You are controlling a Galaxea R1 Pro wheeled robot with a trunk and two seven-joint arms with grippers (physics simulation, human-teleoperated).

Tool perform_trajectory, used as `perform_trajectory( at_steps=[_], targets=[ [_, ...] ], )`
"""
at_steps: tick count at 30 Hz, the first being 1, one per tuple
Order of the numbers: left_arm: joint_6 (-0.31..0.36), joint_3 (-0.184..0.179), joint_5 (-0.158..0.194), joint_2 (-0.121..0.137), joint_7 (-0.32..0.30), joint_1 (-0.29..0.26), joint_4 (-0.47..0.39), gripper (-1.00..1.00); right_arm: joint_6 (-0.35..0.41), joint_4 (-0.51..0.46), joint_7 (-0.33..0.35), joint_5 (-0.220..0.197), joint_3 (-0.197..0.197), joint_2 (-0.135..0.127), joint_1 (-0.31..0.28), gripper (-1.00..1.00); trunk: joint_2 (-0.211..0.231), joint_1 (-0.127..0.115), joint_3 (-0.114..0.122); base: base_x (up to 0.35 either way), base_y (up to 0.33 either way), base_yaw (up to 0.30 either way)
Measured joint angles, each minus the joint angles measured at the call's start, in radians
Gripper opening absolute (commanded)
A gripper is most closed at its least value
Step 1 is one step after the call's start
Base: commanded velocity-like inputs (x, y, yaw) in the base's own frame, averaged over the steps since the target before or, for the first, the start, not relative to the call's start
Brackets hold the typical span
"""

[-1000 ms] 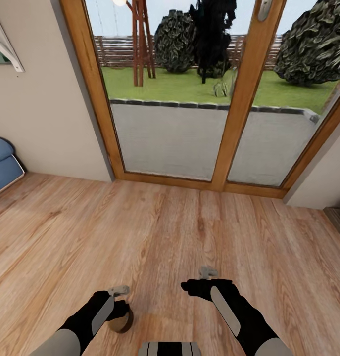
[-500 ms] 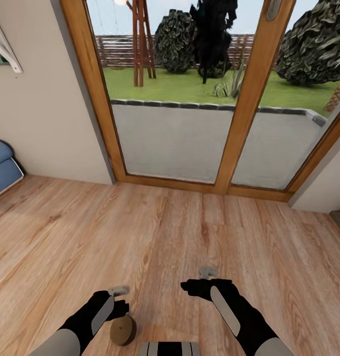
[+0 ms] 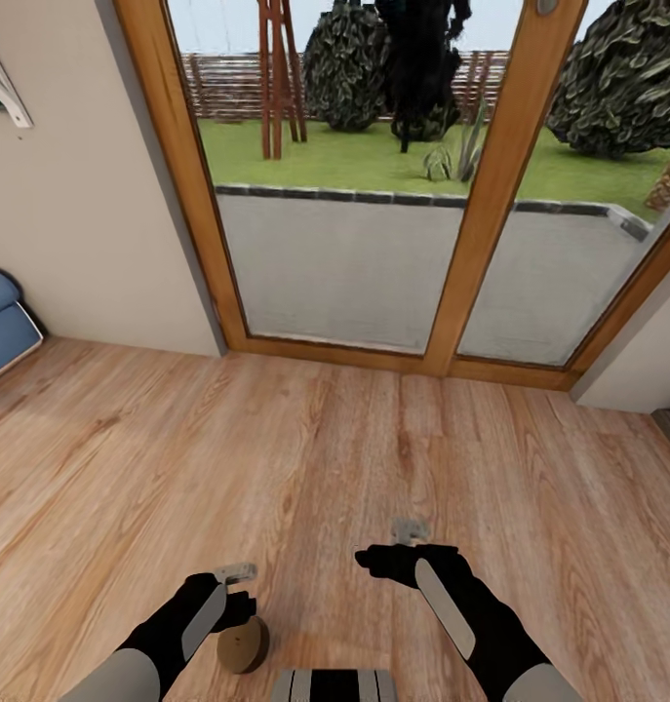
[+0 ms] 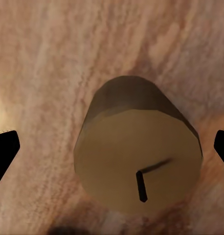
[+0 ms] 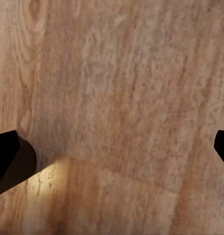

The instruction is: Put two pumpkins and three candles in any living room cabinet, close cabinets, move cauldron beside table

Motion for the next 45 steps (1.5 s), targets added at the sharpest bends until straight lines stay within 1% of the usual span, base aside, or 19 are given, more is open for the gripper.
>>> perform_trajectory(
  at_steps=[2, 4, 7, 8, 30, 38, 45],
  targets=[
    [0.0, 0.0, 0.0, 0.0, 0.0, 0.0, 0.0, 1.0, 0.003, -0.089, 0.003, -0.006, 0.001, -0.002, 0.0, 1.0, 0.0, 0.001, -0.008, 0.0, 0.0, 0.0],
    [-0.001, 0.0, 0.0, 0.0, 0.0, 0.0, 0.0, 1.0, 0.01, -0.136, 0.004, -0.008, 0.002, -0.005, 0.0, 1.0, -0.001, 0.002, -0.015, 0.0, 0.0, 0.0],
    [-0.001, 0.0, 0.0, 0.0, 0.0, 0.0, 0.0, 1.0, 0.033, -0.171, 0.004, -0.009, 0.002, -0.007, 0.0, 1.0, -0.002, 0.003, -0.027, 0.0, 0.0, 0.0],
    [-0.001, 0.0, 0.0, 0.0, 0.0, 0.0, 0.0, 1.0, 0.041, -0.181, 0.004, -0.009, 0.002, -0.008, 0.0, 1.0, -0.002, 0.003, -0.027, 0.0, 0.0, 0.0],
    [-0.02, 0.001, 0.004, -0.005, -0.008, 0.0, 0.0, 1.0, 0.05, -0.188, 0.004, -0.009, 0.002, -0.007, 0.0, 1.0, -0.002, 0.003, -0.027, 0.0, 0.0, 0.0],
    [-0.045, 0.002, 0.004, -0.005, -0.015, 0.0, 0.0, 1.0, 0.05, -0.188, 0.004, -0.009, 0.002, -0.007, 0.0, 1.0, -0.004, 0.007, -0.058, 0.0, 0.0, 0.0],
    [-0.048, 0.002, 0.004, -0.009, -0.015, 0.0, 0.0, 1.0, 0.05, -0.187, 0.004, -0.009, 0.002, -0.007, 0.0, 1.0, -0.004, 0.007, -0.058, 0.0, 0.0, 0.0]
  ],
)
